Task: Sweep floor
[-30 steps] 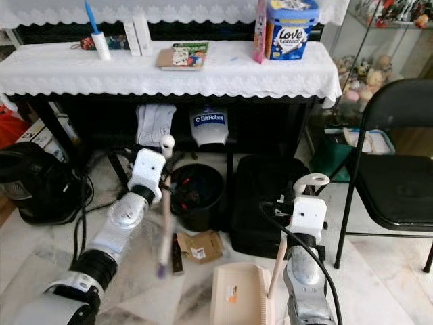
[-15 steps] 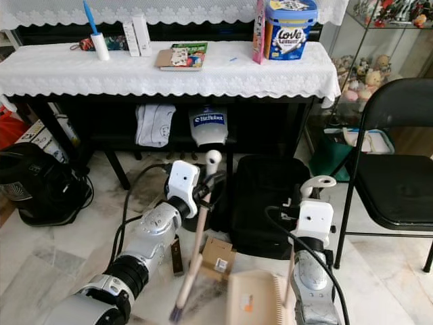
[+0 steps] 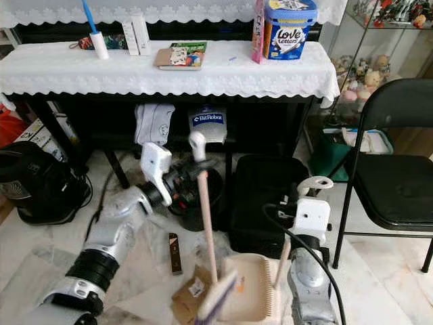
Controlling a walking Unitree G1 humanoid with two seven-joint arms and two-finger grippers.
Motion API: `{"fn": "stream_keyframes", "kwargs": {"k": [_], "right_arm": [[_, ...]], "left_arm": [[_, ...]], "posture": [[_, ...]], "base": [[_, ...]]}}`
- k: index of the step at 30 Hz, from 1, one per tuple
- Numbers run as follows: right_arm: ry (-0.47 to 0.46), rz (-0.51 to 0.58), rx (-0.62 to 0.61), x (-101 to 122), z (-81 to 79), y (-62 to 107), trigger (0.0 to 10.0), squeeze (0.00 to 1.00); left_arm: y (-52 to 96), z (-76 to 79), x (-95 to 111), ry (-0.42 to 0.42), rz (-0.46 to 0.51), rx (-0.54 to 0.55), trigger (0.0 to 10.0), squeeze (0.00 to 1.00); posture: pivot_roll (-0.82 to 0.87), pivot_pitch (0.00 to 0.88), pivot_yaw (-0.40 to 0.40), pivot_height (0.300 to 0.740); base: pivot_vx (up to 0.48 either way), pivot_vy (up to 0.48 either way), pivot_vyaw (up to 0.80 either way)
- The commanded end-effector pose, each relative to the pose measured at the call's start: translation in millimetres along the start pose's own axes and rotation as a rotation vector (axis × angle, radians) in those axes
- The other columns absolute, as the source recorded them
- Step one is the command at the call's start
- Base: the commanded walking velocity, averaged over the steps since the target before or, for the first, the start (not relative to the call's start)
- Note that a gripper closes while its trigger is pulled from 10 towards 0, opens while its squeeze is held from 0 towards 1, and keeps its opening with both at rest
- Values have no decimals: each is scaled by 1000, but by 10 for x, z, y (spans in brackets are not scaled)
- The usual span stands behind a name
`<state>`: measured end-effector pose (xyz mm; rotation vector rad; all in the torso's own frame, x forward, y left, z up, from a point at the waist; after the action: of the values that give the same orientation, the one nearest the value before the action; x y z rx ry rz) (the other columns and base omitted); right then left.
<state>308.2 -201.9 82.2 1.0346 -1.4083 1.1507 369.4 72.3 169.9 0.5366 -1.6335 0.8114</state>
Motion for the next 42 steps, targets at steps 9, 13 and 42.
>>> {"fn": "stream_keyframes", "kwargs": {"k": [9,13,42], "right_arm": [[-3,35,-9,73,39,-32,10000,0],[-6,31,-10,56,35,-25,10000,0],[2,32,-16,51,80,23,10000,0]], "left_arm": [[35,-375,507,-98,136,171,10000,0],[105,-555,553,-152,149,340,10000,0],[473,-607,-100,-235,-20,573,10000,0]], "posture": [[-107,0,31,740],[-106,0,32,740],[-120,0,27,740]], "base": [[0,0,0],[0,0,0],[0,138,0]]}}
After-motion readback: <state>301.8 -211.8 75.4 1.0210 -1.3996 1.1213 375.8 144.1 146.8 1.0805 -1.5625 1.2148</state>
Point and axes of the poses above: a point about 5 cm out from each wrist's last joint towards the gripper, its own y axis pointing back from the gripper into the wrist, its own x axis along the axis of the wrist's last joint, z = x × y, the point moved 3 cm from there along -y, pointing out of the wrist towards the gripper, and after that the axes turned 8 degrees about -y, right-handed, at the moved point
